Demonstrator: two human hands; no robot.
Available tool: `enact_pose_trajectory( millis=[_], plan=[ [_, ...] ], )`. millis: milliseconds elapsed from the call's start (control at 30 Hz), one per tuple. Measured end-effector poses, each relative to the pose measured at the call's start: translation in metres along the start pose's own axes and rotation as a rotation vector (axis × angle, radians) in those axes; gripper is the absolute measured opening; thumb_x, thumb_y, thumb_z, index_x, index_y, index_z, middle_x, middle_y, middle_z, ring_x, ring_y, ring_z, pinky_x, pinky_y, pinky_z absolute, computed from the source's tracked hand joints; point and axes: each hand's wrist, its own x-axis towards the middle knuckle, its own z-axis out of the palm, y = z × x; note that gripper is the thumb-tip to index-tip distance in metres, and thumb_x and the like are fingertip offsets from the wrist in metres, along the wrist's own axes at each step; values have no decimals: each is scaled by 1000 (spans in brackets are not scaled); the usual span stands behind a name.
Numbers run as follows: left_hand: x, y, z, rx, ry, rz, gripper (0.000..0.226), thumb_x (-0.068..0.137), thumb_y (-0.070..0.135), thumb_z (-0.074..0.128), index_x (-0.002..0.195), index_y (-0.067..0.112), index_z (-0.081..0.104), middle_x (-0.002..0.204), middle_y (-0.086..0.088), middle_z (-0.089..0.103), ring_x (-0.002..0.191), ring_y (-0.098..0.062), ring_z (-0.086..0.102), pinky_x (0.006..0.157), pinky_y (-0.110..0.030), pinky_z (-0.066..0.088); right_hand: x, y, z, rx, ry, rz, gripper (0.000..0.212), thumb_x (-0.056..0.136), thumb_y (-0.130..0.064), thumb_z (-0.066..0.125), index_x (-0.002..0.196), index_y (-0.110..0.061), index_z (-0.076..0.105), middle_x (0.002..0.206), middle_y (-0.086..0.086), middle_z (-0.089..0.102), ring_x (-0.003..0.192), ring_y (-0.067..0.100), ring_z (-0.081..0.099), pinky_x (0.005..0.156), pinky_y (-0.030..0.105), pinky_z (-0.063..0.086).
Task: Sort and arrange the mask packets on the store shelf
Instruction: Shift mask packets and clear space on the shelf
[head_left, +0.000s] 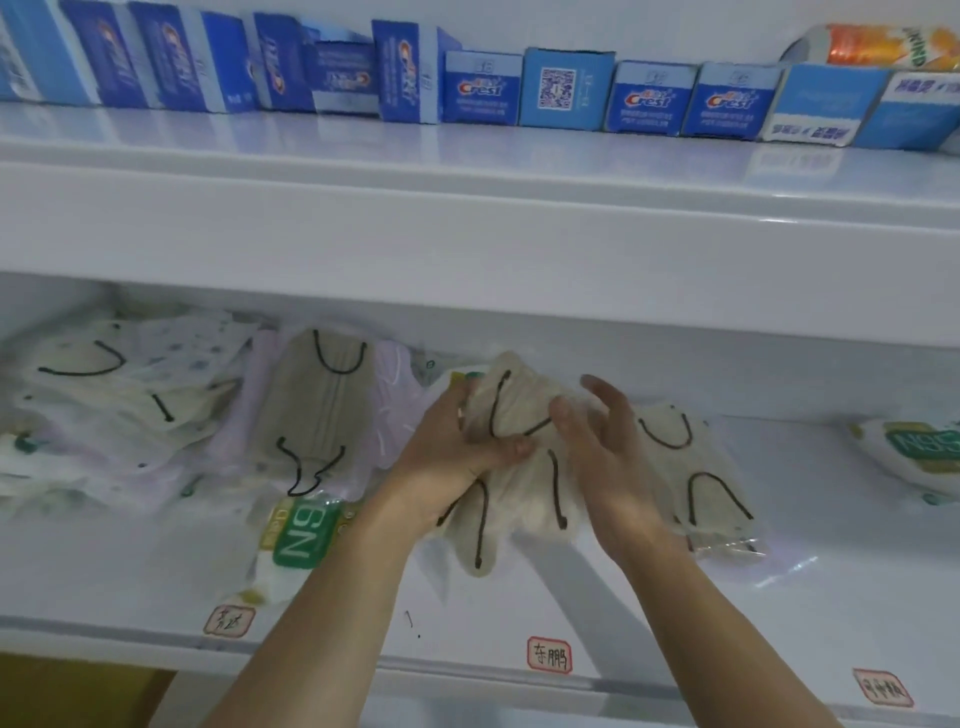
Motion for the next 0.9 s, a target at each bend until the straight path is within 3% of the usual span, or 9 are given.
enact_pose_trajectory(
  millis=[133, 233, 333, 400, 467, 567, 667, 800, 900],
  plan=[
    [-15, 16, -22, 205, 6, 105, 40, 87, 9, 76, 119, 28, 60, 106, 10, 74, 101, -12, 71, 82, -25, 57, 5, -3, 46, -66, -69, -135, 41, 84, -2, 77, 119, -17, 63, 100, -3, 75, 94, 11, 73, 73, 23, 57],
    [-22, 26, -61, 416, 152, 80, 41, 92, 20, 69, 126, 34, 52, 110, 7, 66, 95, -7, 66, 73, -13, 52, 12, -5, 69, -95, -37, -146, 41, 81, 2, 74, 114, -20, 68, 104, 1, 74, 97, 21, 72, 71, 30, 58],
    [-27, 28, -112, 893, 515, 271, 25, 93, 16, 54, 117, 18, 60, 105, -5, 63, 93, -22, 62, 73, -32, 50, 16, -1, 92, 36, -97, -100, 55, 84, 5, 74, 126, -27, 58, 96, -5, 76, 90, 17, 74, 66, 26, 58],
    [-30, 26, -139, 1190, 630, 153, 32, 88, 18, 52, 119, 14, 57, 112, -10, 57, 109, -34, 54, 83, -41, 45, 19, 6, 110, 72, -136, -35, 77, 86, 3, 75, 144, -34, 40, 93, -7, 76, 86, 9, 74, 64, 21, 58],
    [-35, 22, -150, 1275, 592, -42, 33, 88, 24, 51, 120, 16, 54, 119, -7, 54, 119, -34, 48, 93, -46, 40, 23, 15, 131, 86, -125, 27, 89, 83, 2, 78, 152, -29, 31, 101, -4, 74, 89, 9, 73, 63, 19, 58],
    [-40, -1, -152, 1261, 514, 76, 31, 79, 29, 45, 101, 15, 63, 107, -2, 63, 116, -33, 55, 94, -50, 40, 30, 35, 151, -40, -74, 44, 35, 79, -2, 81, 111, -11, 69, 95, 5, 77, 91, 27, 75, 72, 39, 64],
    [-44, -14, -149, 1272, 469, 139, 33, 82, 31, 48, 111, 20, 63, 117, 4, 66, 131, -30, 47, 104, -60, 33, 26, 49, 161, -126, 0, 72, 13, 77, -17, 83, 86, -17, 72, 85, 4, 77, 81, 26, 75, 77, 54, 62],
    [-49, -15, -142, 1292, 311, 92, 49, 96, 32, 42, 145, 30, 39, 148, 10, 49, 154, -23, 15, 117, -65, 15, 21, 49, 167, -194, 40, 21, 15, 82, -20, 78, 91, -20, 66, 86, 0, 73, 80, 18, 70, 65, 30, 58],
    [-54, -17, -136, 1308, 254, 109, 57, 95, 33, 40, 151, 31, 31, 150, 10, 48, 155, -23, 13, 117, -66, 8, 22, 46, 164, -253, 52, -12, 16, 84, -14, 76, 92, -20, 64, 88, -3, 70, 83, 16, 67, 63, 26, 50]
  ],
)
